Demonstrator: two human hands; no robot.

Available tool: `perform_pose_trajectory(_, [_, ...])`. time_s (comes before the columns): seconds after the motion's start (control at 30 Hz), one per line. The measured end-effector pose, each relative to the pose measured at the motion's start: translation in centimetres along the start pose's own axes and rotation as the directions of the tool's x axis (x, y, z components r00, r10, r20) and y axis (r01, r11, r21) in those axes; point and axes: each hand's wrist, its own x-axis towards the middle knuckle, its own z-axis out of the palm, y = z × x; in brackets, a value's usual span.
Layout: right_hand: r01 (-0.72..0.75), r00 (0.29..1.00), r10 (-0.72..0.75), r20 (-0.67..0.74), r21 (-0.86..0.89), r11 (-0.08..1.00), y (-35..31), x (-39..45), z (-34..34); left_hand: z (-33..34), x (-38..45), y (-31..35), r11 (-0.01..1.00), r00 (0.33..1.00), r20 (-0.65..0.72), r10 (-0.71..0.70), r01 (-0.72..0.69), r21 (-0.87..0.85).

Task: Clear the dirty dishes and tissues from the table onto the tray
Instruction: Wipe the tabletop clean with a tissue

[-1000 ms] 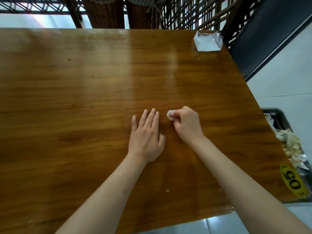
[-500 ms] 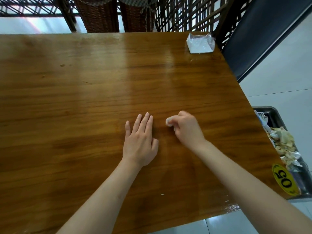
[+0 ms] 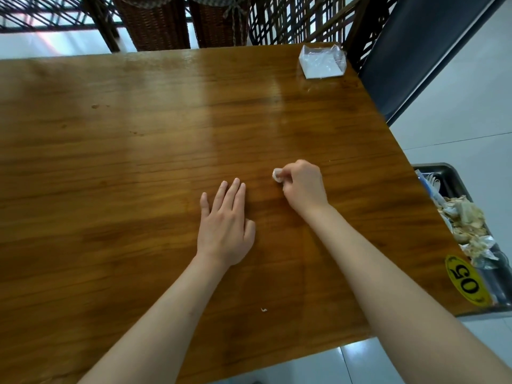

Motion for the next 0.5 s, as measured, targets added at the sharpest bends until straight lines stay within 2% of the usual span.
perform_pose_trajectory(0.07, [-0.020,0.999,0.021,-0.036,0.016,1.000,-0.3,0.0,0.3,0.1,0.1,-0.1,1.000,1.000,-0.009,0.003,-0.003,-0.008])
perform_pose_trajectory(0.2, [0.037,0.996,-0.037,0.082,0.007,0.999,-0.2,-2.8,-0.3,0.2,0.0,-0.2,1.000,1.000,-0.015,0.000,0.000,-0.012])
perform_pose_trajectory(0.27, [-0.050,0.998,0.046,0.051,0.069,0.996,0.6,-3.7,-1.8,0.2,0.0,-0.1,1.000,1.000,-0.002,0.004,-0.004,-0.016])
perform_pose_trajectory(0.37, [-0.171,0.979,0.183,-0.085,0.131,0.977,2.4,-5.1,-4.5,0.0,0.2,-0.3,1.000,1.000,0.019,-0.004,0.005,-0.007])
perform_pose_trajectory(0.5, [-0.265,0.959,0.270,-0.080,0.070,0.962,5.0,-8.0,-6.5,-0.7,-2.0,2.0,0.994,0.996,-0.076,-0.049,0.042,-0.097])
